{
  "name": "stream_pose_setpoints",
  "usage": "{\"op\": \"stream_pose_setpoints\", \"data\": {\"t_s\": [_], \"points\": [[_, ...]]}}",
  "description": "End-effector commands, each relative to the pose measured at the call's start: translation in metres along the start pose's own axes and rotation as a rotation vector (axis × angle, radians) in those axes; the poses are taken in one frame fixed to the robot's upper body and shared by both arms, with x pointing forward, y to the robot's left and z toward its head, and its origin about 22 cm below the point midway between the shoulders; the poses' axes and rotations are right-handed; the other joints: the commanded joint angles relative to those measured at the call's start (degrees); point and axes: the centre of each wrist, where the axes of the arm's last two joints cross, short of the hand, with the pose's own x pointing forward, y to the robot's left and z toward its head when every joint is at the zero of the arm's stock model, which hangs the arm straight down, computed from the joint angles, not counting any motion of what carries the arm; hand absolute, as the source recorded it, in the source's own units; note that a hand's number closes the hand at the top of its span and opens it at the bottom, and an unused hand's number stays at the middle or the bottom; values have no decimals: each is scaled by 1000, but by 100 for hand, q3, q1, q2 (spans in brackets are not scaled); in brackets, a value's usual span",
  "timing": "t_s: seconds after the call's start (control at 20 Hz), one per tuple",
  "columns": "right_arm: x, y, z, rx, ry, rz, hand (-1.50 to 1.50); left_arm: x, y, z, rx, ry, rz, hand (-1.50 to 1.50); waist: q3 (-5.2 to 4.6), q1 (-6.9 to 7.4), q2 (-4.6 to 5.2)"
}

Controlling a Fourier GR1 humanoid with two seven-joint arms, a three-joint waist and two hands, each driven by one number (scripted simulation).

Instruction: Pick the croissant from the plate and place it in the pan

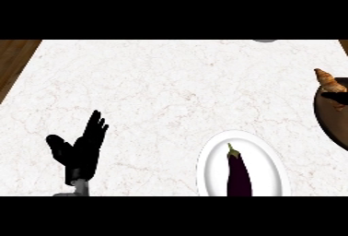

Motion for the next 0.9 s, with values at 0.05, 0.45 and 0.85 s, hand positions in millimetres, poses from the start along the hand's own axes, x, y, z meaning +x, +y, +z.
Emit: {"op": "stream_pose_setpoints", "data": {"t_s": [0.05, 0.45, 0.85], "points": [[-14, -26, 8, -34, -5, -307, -150, -3, -1, -2, 19, 16, 1, 0, -19, -128, 0], [-55, -103, 55, 96, -42, -549, -150, -1, 16, 2, 43, 43, 23, 0, -16, -230, -37], [-73, -117, 81, 203, -73, -585, -150, -7, 23, 8, 37, 41, 14, 0, -34, -244, -84]]}}
